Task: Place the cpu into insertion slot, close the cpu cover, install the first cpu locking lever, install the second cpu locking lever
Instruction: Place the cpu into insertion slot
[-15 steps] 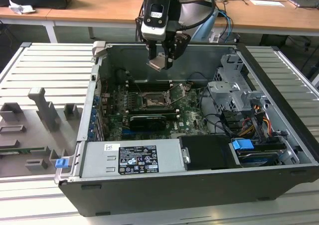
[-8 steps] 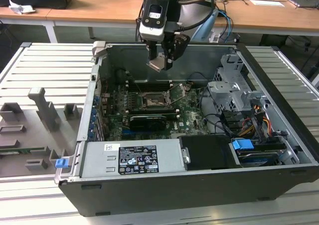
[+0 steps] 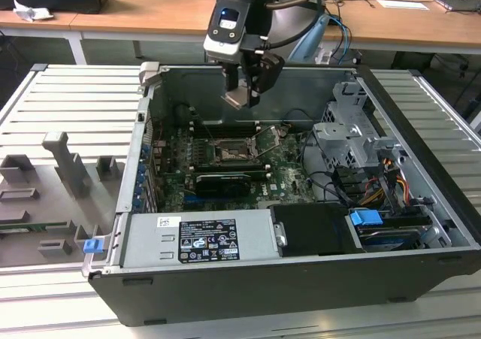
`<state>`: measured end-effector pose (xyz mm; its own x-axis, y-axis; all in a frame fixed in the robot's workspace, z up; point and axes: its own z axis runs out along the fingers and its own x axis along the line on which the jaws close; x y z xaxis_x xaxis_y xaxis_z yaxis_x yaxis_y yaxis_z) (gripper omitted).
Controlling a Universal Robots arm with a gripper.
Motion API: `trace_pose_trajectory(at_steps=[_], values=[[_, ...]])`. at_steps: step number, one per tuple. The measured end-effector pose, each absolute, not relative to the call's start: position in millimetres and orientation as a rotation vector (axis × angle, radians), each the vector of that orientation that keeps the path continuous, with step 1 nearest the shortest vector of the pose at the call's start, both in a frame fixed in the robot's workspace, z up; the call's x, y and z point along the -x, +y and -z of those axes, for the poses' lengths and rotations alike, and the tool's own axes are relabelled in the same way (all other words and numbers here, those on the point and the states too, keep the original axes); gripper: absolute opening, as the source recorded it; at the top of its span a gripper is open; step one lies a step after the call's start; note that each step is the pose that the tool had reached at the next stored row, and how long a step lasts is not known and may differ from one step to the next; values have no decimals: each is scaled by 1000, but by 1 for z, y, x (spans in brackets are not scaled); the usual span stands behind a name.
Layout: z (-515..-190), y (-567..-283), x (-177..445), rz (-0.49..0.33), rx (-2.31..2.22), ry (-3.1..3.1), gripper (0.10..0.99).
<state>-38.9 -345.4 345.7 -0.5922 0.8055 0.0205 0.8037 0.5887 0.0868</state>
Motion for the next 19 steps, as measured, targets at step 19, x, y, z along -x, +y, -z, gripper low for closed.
trace_pose_trajectory(at_steps=[19], values=[[-338, -345, 43, -132, -1573, 2686, 541]])
